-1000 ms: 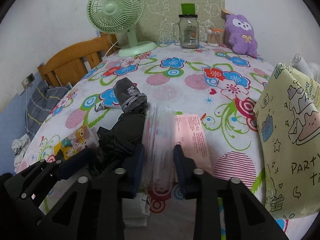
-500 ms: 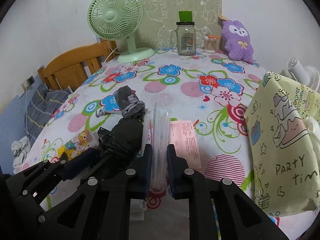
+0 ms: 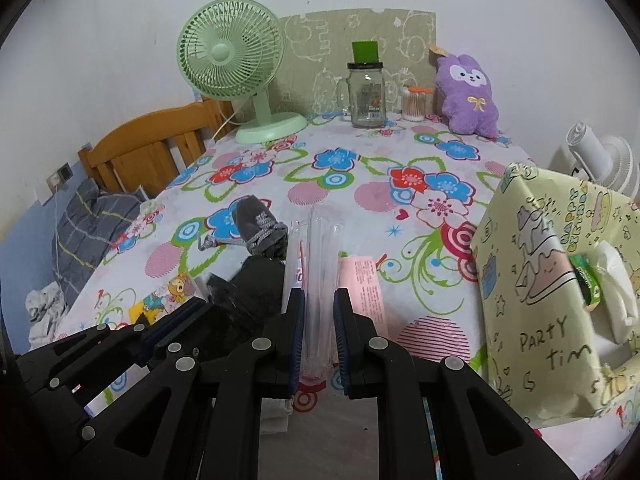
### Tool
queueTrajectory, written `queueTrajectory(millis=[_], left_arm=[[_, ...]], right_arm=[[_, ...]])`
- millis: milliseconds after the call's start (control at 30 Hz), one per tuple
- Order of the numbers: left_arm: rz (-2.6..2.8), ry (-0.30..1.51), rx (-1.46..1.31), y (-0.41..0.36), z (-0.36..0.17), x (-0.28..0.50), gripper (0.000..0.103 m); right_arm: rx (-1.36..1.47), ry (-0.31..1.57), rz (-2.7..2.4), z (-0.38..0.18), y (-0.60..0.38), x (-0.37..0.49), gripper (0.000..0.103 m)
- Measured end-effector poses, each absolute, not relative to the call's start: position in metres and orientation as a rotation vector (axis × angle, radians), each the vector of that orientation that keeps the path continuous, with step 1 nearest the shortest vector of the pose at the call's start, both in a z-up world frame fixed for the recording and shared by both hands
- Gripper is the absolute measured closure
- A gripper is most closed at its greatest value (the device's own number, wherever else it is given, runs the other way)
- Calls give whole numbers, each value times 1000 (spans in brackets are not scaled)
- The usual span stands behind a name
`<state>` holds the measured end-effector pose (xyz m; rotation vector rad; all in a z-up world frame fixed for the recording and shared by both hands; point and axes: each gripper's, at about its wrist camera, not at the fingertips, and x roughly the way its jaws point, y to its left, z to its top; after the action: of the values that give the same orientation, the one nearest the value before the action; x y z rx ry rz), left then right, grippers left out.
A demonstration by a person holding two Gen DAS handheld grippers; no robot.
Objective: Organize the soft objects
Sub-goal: 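Lift the clear plastic bag with the right gripper while the left regrasps the black umbrella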
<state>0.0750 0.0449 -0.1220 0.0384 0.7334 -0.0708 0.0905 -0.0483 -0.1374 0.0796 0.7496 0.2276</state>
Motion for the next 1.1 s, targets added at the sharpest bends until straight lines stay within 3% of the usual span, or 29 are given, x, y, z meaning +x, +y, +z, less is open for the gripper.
queueTrajectory(millis=[333,367,400,433,567,1000,1100], left_arm=[[-75,724,51,41,-116,74,102],[-76,733,58,40,-117,76,96],[-71,736,61,39,-118,77,73],[-63,734,67,39,-119,78,57],[-83,740,61,40,-121,83,44],[-92,795,46,42,-142,110,43],[-85,815,41,43,-149,114,51]], right_arm=[[88,732,225,-130,-54,86,85],[89,735,225,-131,-55,87,85],[90,738,225,-131,-55,86,85],[91,740,225,-132,-55,87,85],[87,743,220,-134,-55,91,85],[78,785,196,-152,-54,112,85],[76,800,195,-157,-53,115,85]])
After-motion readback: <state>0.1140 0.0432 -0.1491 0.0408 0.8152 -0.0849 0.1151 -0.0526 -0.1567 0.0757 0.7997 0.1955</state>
